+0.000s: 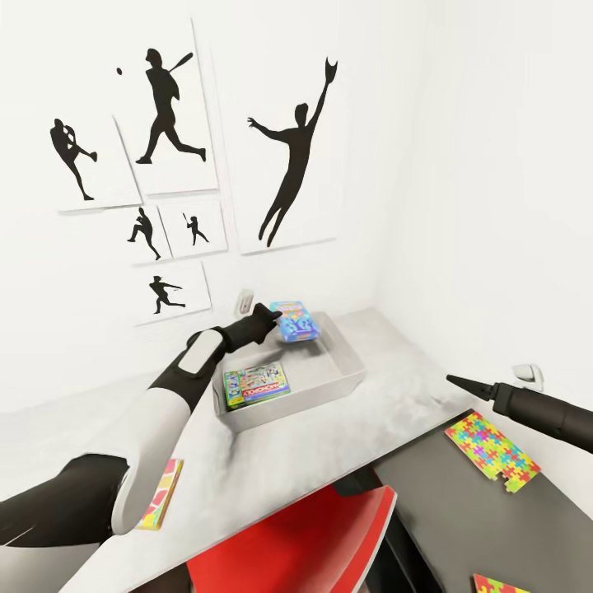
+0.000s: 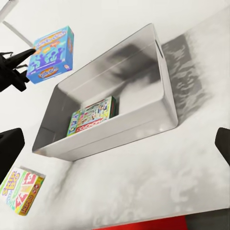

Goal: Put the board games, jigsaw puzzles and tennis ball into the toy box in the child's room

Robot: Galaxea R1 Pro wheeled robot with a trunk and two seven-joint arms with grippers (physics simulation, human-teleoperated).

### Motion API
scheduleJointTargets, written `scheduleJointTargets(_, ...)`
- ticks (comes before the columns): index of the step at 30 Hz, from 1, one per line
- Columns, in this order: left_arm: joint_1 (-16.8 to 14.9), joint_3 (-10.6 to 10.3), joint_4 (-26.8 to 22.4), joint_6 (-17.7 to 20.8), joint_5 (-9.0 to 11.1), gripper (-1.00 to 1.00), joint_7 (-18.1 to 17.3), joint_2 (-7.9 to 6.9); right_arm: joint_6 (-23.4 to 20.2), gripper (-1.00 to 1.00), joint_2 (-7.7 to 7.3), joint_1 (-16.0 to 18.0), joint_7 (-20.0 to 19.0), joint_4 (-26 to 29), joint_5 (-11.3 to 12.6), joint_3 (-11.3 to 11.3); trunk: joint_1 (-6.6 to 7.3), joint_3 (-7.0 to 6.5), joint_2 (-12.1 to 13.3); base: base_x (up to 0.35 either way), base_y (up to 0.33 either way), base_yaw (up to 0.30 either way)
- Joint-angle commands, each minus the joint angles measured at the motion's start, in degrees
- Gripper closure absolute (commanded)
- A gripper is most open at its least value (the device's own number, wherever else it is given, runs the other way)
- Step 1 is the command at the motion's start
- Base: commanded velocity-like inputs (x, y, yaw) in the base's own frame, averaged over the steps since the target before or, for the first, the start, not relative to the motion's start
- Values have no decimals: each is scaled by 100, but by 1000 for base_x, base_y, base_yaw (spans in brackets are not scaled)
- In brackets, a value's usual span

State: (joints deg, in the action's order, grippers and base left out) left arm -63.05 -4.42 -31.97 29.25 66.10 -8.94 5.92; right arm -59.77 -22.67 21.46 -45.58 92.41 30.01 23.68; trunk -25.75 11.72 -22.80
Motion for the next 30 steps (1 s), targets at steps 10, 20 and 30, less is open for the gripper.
scheduleJointTargets(10, -40, -363, 7, -5, 13, 100, 39, 2, -23, -100, -16, 20, -39, 4, -2, 13, -3, 11, -12, 0, 0, 0)
scheduleJointTargets(20, -51, -412, 16, -27, 14, 100, 42, 10, -23, -100, -18, 18, -44, 5, 5, 21, -3, 11, -12, 0, 0, -6)
scheduleJointTargets(30, -31, -411, 20, -41, 16, 100, 41, 6, -23, -100, -18, 13, -47, 5, 12, 22, -3, 6, -12, 0, 0, -60)
